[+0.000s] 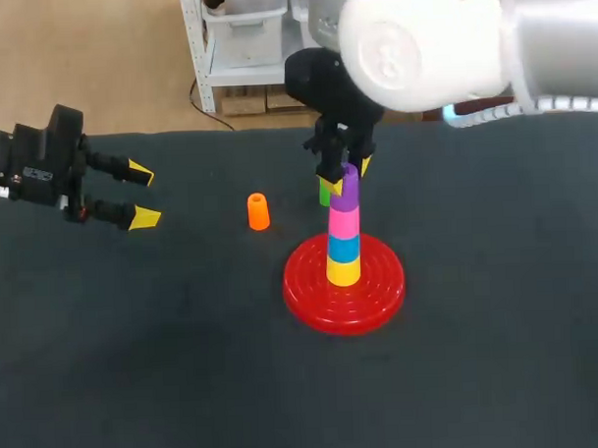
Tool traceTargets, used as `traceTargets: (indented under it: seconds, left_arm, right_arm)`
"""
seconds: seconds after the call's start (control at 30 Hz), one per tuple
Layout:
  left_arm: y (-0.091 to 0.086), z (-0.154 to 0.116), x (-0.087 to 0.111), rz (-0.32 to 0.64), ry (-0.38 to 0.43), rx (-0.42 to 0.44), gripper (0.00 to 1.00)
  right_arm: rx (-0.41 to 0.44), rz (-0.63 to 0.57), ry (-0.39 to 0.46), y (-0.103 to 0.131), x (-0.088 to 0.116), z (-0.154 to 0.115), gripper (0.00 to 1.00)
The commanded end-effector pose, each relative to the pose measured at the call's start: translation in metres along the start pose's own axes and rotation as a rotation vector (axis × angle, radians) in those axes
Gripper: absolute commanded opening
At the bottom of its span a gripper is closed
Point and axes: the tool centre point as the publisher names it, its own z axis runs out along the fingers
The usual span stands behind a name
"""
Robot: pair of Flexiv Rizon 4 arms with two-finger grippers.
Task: Pick up and stack the cylinders on the red base in this order: pink,purple,orange,green
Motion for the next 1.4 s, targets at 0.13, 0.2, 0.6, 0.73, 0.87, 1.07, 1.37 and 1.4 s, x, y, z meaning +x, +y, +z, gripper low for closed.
traceTargets:
  seconds: [0.13,0.2,0.6,0.73,0.87,1.07,1.37,1.4]
  left_arm:
    - [0.000,0.000,0.001,0.002,-0.004,-0.002,1.00]
    - [0.000,0.000,0.001,0.002,-0.004,-0.002,1.00]
    - [0.000,0.000,0.001,0.002,-0.004,-0.002,1.00]
    - [0.000,0.000,0.001,0.002,-0.004,-0.002,1.00]
    - [0.000,0.000,0.001,0.002,-0.004,-0.002,1.00]
    - [0.000,0.000,0.001,0.002,-0.004,-0.002,1.00]
    - [0.000,0.000,0.001,0.002,-0.004,-0.002,1.00]
    - [0.000,0.000,0.001,0.002,-0.004,-0.002,1.00]
  right_arm:
    - [-0.045,0.000,0.014,-0.008,-0.018,-0.003,1.00]
    - [-0.074,0.006,-0.007,-0.009,-0.025,-0.008,1.00]
    - [-0.074,-0.019,-0.071,-0.026,-0.100,0.021,1.00]
    - [-0.071,-0.087,-0.026,-0.017,-0.125,0.048,1.00]
    - [-0.050,-0.122,0.026,-0.014,-0.137,0.072,1.00]
    - [-0.035,-0.112,0.045,-0.020,-0.143,0.084,1.00]
    - [-0.034,-0.158,0.063,-0.007,-0.145,0.091,1.00]
    - [-0.034,-0.160,0.065,-0.007,-0.145,0.092,1.00]
